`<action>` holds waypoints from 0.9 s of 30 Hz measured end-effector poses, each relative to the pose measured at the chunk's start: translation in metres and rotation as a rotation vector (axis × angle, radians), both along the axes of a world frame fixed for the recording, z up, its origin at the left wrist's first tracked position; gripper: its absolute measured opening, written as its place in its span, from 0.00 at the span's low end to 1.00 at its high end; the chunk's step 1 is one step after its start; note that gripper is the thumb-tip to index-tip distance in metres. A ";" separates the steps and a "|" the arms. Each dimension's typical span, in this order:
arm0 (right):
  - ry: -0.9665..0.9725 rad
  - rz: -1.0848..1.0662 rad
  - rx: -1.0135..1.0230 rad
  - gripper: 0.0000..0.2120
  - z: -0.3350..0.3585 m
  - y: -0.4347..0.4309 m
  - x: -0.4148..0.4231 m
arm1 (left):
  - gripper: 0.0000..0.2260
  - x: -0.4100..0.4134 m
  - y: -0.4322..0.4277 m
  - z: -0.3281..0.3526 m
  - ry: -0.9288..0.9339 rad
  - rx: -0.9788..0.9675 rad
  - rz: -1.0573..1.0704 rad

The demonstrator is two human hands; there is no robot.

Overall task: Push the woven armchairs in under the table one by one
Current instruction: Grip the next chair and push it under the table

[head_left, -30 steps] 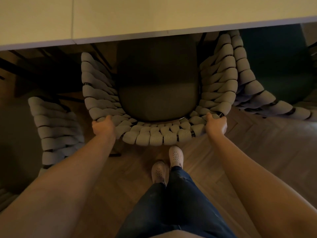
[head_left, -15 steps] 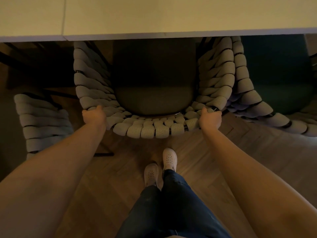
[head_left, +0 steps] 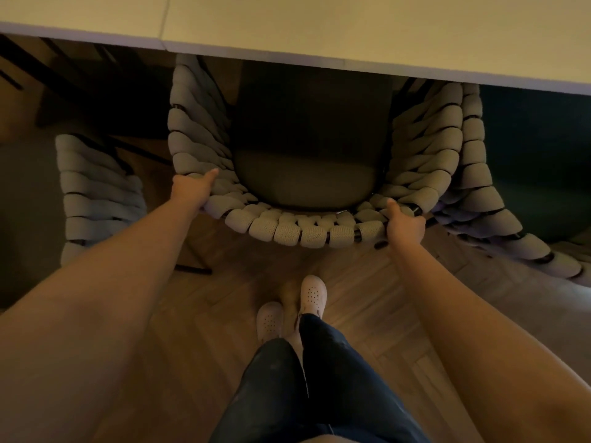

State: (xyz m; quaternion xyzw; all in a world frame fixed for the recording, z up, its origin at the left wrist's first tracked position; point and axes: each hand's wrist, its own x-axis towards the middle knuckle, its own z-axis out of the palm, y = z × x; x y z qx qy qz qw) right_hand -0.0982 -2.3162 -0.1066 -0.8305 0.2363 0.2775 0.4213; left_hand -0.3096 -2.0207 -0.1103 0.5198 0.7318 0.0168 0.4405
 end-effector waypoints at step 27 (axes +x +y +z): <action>-0.007 1.004 0.254 0.44 0.045 0.173 -0.401 | 0.31 -0.400 -0.063 0.051 0.305 0.646 -0.672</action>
